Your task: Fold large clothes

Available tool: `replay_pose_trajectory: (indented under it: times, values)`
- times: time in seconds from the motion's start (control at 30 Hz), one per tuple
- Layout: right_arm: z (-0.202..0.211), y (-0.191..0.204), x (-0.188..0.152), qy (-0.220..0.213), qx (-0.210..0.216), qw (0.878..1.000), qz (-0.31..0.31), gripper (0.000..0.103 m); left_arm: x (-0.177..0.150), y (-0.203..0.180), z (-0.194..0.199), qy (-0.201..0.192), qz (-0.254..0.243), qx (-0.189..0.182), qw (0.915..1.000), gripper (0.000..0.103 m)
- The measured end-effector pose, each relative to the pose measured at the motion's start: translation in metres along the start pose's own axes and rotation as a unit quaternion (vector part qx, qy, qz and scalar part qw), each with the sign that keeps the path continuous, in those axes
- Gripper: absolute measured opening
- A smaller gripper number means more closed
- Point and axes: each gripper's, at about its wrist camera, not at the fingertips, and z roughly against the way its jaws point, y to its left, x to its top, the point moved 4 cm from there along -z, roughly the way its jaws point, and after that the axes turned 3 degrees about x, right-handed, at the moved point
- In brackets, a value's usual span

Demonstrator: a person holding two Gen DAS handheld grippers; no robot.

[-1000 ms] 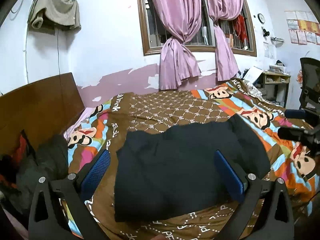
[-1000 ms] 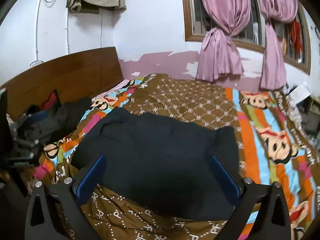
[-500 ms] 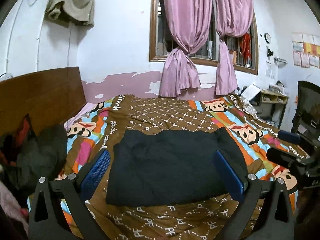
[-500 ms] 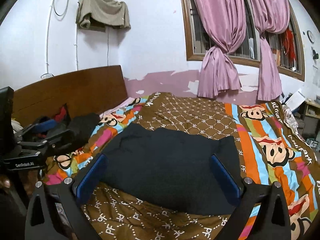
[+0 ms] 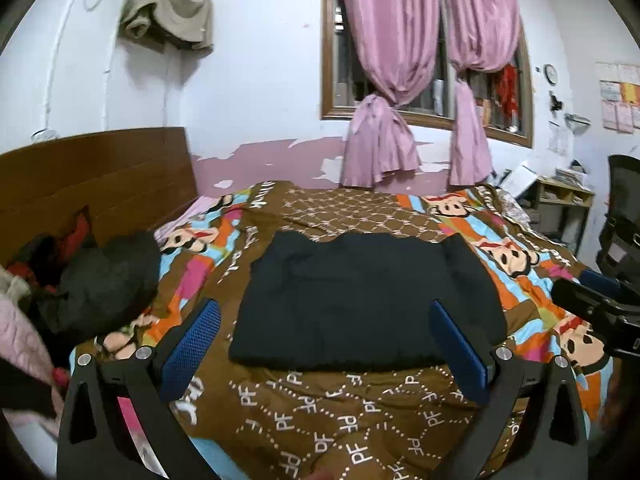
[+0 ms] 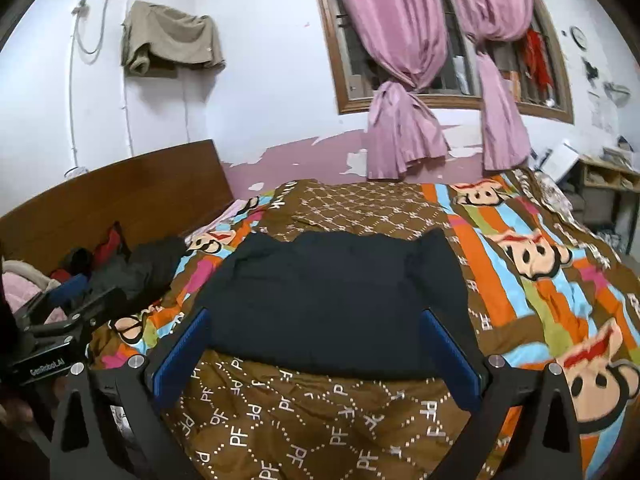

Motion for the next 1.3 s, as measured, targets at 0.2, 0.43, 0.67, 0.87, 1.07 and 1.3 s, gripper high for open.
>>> replay_pose_trajectory:
  times: [0.2, 0.43, 0.67, 0.87, 1.07, 1.3]
  values:
    - [0.007, 0.0, -0.023, -0.01, -0.013, 1.0, 0.019, 0.103, -0.037, 0.009, -0.001, 0.022, 0.02, 0.032, 0.999, 0.102]
    - [-0.005, -0.007, -0.059, 0.013, -0.011, 1.0, 0.025, 0.103, -0.066, 0.016, -0.01, 0.05, 0.03, 0.048, 0.9972, 0.101]
    - [-0.015, -0.009, -0.081, 0.03, 0.005, 0.999, 0.024, 0.103, -0.076, 0.007, -0.01, 0.041, -0.001, 0.055, 0.9976, 0.101]
    - [-0.017, -0.008, -0.082, 0.036, 0.009, 0.999, 0.015, 0.103, -0.082, 0.015, -0.015, 0.053, 0.02, 0.058, 0.9967, 0.101]
    - [-0.017, -0.007, -0.081, 0.033, 0.013, 0.999, 0.014, 0.103, -0.084, 0.016, -0.017, 0.057, 0.015, 0.061, 0.9964, 0.101]
    - [-0.018, -0.007, -0.081, 0.035, 0.017, 0.999, 0.01, 0.103, -0.089, 0.013, -0.019, 0.062, 0.007, 0.063, 0.9961, 0.101]
